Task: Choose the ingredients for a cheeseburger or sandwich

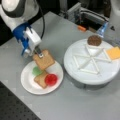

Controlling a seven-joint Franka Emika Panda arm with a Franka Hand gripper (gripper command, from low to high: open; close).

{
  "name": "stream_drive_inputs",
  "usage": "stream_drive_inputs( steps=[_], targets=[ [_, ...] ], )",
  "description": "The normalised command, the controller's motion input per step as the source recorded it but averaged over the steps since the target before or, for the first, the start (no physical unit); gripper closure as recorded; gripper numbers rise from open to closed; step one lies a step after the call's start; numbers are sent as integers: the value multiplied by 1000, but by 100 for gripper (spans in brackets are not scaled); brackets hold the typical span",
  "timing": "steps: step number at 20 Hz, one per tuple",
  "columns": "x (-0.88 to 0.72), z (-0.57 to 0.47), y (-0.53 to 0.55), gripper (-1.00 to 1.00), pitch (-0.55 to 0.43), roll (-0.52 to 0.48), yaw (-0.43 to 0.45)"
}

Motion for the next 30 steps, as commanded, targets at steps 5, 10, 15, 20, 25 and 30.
stream_drive_inputs(
  steps=[5, 10, 15, 20, 25, 30],
  targets=[
    [342, -90, -223, 100, 77, 3, 192],
    [270, -130, -107, 100, 45, 50, 184],
    [251, -175, -72, 100, 0, 58, 200],
    [223, -151, -103, 100, -36, 52, 189],
    [204, -126, -133, 100, -57, 38, 187],
    [183, -114, -128, 100, -60, 33, 171]
  ],
)
